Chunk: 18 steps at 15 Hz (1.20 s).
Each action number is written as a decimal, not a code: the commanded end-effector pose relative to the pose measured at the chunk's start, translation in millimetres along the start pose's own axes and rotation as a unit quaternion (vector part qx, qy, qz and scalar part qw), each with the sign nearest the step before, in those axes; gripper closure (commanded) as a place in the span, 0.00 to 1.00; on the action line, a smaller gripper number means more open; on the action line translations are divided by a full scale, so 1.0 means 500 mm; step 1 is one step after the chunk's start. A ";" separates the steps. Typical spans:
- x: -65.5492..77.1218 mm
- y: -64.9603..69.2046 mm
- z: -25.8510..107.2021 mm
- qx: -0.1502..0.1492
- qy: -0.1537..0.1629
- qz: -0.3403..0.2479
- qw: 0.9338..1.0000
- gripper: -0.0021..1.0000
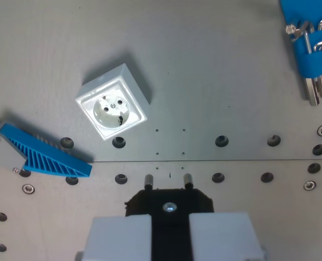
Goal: Move above the white socket
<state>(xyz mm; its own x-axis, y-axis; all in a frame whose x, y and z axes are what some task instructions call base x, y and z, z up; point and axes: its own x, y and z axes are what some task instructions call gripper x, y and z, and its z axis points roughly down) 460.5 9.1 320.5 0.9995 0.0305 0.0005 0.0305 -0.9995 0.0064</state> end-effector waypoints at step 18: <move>-0.009 -0.009 0.032 0.002 0.018 -0.040 0.999 1.00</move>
<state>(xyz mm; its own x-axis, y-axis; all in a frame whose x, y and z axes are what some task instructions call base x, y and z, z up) 458.7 12.4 310.2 0.9983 0.0550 -0.0178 0.0552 -0.9985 0.0070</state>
